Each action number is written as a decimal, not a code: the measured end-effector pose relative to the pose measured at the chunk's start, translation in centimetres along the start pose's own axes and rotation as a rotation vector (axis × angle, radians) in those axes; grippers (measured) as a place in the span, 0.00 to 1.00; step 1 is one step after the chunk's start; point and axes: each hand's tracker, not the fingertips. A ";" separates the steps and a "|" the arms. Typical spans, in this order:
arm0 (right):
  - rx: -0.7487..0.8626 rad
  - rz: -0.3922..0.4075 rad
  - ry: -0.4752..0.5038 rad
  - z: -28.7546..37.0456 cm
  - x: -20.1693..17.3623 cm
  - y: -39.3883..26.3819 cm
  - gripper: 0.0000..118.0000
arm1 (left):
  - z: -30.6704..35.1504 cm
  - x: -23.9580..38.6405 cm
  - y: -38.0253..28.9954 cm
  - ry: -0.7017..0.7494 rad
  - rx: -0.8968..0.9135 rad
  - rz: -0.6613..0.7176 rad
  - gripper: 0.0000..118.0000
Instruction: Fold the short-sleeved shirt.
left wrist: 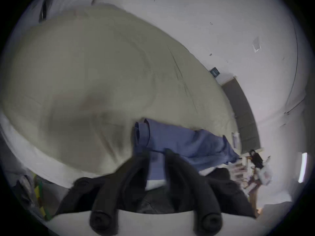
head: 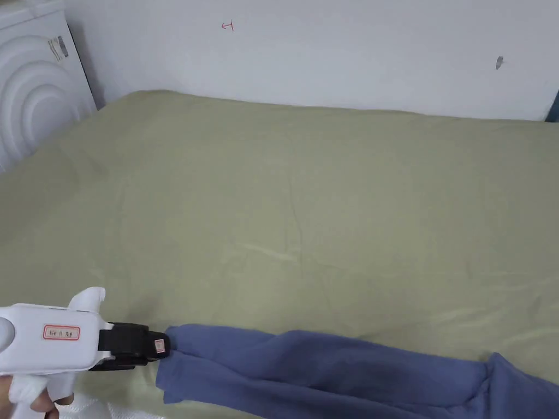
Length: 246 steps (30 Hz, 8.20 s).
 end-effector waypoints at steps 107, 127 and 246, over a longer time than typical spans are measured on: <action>-0.027 -0.021 0.055 -2.3 -0.6 0.9 0.00 | -15.8 7.9 0.4 -0.347 -0.258 0.036 0.92; 0.013 0.006 0.082 -2.7 -0.8 2.5 0.00 | -9.2 7.4 0.9 -0.240 -0.076 0.063 0.15; -0.506 -0.574 0.841 -16.3 -4.0 1.2 0.00 | 7.8 -11.0 21.2 0.174 -0.077 0.002 0.93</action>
